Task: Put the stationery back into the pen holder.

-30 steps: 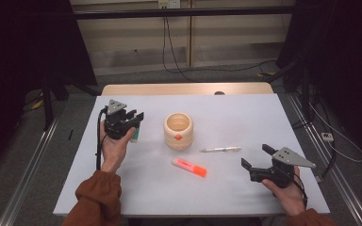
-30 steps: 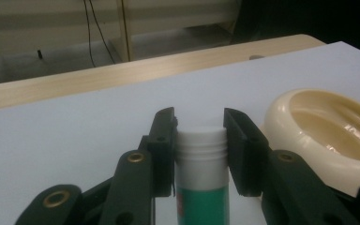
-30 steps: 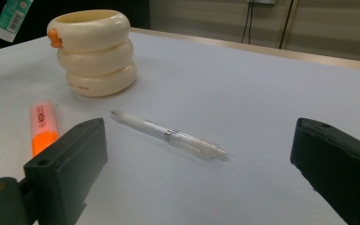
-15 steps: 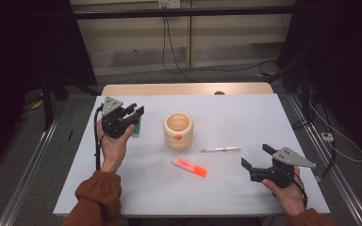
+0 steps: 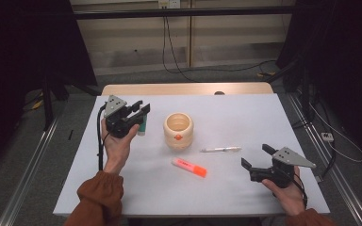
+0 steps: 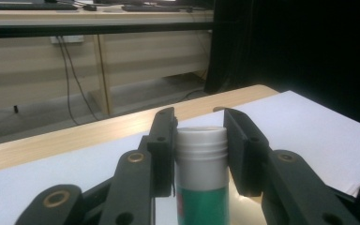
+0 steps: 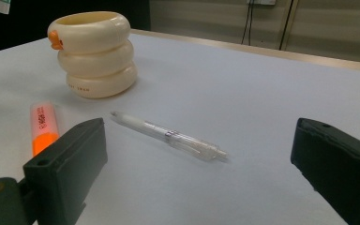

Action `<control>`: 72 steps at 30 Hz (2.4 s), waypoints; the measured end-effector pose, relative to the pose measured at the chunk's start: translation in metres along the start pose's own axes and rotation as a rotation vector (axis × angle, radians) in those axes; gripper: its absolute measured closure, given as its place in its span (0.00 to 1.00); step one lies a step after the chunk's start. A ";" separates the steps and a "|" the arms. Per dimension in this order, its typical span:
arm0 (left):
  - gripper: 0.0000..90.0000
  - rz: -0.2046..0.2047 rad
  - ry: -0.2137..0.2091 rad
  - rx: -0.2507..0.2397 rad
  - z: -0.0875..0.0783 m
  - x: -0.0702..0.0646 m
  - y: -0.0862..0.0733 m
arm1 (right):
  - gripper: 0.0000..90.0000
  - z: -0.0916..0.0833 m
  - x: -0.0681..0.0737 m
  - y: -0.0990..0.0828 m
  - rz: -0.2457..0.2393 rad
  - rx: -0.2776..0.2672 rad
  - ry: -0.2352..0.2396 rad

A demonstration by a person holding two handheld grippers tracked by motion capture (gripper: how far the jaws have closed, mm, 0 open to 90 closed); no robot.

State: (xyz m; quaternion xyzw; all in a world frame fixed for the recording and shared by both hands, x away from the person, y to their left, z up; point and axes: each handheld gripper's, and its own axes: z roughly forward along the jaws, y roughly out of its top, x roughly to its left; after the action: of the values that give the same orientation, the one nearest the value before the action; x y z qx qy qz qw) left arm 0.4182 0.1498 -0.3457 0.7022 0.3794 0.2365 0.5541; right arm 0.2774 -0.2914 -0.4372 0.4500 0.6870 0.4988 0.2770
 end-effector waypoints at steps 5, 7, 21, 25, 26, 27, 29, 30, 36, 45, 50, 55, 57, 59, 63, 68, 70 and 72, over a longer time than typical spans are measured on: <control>0.73 0.012 -0.039 0.003 0.008 -0.009 0.005 | 0.04 0.000 0.000 0.000 0.001 0.000 0.000; 0.73 0.018 -0.048 -0.003 0.012 -0.012 0.008 | 0.04 0.000 0.000 0.000 -0.001 0.000 0.001; 0.73 0.018 -0.114 -0.007 0.043 -0.032 0.014 | 0.04 0.000 0.000 0.000 0.001 -0.002 0.004; 0.73 0.020 -0.132 0.002 0.054 -0.037 0.014 | 0.04 0.000 0.000 0.000 -0.001 -0.001 0.005; 0.73 0.030 -0.132 0.009 0.056 -0.038 0.015 | 0.04 0.000 0.000 0.000 -0.001 0.000 0.005; 0.73 0.030 -0.134 0.009 0.059 -0.039 0.015 | 0.04 0.000 0.000 0.000 -0.002 0.000 0.005; 0.73 0.030 -0.134 0.011 0.063 -0.042 0.014 | 0.04 0.000 0.000 0.000 0.000 -0.001 0.005; 0.73 0.035 -0.135 0.011 0.066 -0.042 0.014 | 0.04 0.000 0.000 0.000 0.000 -0.001 0.005; 0.73 0.024 -0.134 0.017 0.078 -0.045 0.011 | 0.04 0.000 0.000 0.000 0.000 -0.001 0.006; 0.73 0.032 -0.136 0.018 0.087 -0.049 0.007 | 0.04 0.000 0.000 0.000 -0.004 0.001 0.008; 0.73 0.034 -0.140 0.024 0.091 -0.051 0.002 | 0.04 0.000 0.000 0.000 -0.003 0.001 0.007; 0.73 0.035 -0.145 0.038 0.095 -0.052 -0.004 | 0.04 -0.001 0.000 0.000 -0.005 0.001 0.009; 0.73 0.038 -0.140 0.047 0.097 -0.052 -0.007 | 0.04 -0.001 0.000 0.000 -0.004 0.001 0.009; 0.73 0.047 -0.140 0.054 0.099 -0.050 -0.009 | 0.04 0.000 0.000 0.000 -0.004 0.001 0.010; 0.73 0.042 -0.132 0.066 0.102 -0.050 -0.013 | 0.04 0.000 0.000 0.000 -0.005 0.001 0.010; 0.73 0.042 -0.129 0.078 0.102 -0.047 -0.020 | 0.04 0.000 0.000 0.000 -0.004 -0.001 0.012; 0.73 0.042 -0.128 0.084 0.102 -0.047 -0.023 | 0.04 0.000 0.000 0.000 -0.004 0.001 0.011; 0.73 0.046 -0.129 0.094 0.102 -0.047 -0.025 | 0.04 0.000 0.000 0.000 -0.004 0.001 0.010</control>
State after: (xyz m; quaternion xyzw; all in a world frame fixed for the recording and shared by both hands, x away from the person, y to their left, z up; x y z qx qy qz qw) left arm 0.4593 0.0539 -0.3937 0.7497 0.3375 0.1855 0.5382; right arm 0.2770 -0.2917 -0.4374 0.4462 0.6896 0.5002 0.2743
